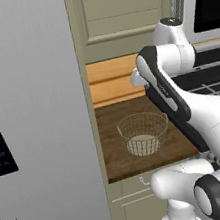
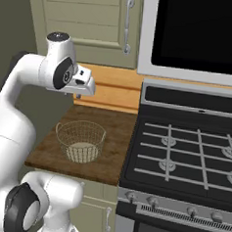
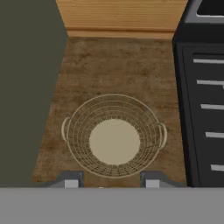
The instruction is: Open the cabinet, pick up the bread from the cabinet and place it in the basket. Then move the basket to the dining counter.
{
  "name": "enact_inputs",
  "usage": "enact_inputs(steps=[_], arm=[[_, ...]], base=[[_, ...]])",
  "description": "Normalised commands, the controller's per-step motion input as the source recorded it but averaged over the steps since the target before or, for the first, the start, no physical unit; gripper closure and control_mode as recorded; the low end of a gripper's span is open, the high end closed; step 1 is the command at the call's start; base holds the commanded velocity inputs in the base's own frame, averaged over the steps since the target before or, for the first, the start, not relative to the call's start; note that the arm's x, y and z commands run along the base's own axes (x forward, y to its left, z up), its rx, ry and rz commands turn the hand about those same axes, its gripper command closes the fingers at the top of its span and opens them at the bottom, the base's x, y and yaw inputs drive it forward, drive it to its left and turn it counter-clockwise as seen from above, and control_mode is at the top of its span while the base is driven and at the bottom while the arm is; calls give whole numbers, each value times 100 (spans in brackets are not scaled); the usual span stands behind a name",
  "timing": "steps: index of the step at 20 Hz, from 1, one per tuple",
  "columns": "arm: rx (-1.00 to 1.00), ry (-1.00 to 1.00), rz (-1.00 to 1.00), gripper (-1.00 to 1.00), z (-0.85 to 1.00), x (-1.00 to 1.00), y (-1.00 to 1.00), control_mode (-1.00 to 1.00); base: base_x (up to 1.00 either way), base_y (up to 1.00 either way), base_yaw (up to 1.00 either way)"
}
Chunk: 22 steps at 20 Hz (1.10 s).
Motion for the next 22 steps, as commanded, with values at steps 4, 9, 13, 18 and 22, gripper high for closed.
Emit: enact_inputs(steps=[4, 9, 13, 18, 22], arm=[[0, -5, 0, -100, 0, -38, -2, -100], [5, -42, 0, -100, 8, -49, -9, -100], [4, -58, 0, -100, 39, -4, 0, -100], [1, -39, 0, -100, 51, 0, 0, -100], [0, 0, 0, -100, 67, -3, -17, -100]], base=[[0, 0, 0], [0, 0, 0], [0, 0, 0], [0, 0, 0], [0, 0, 0]])
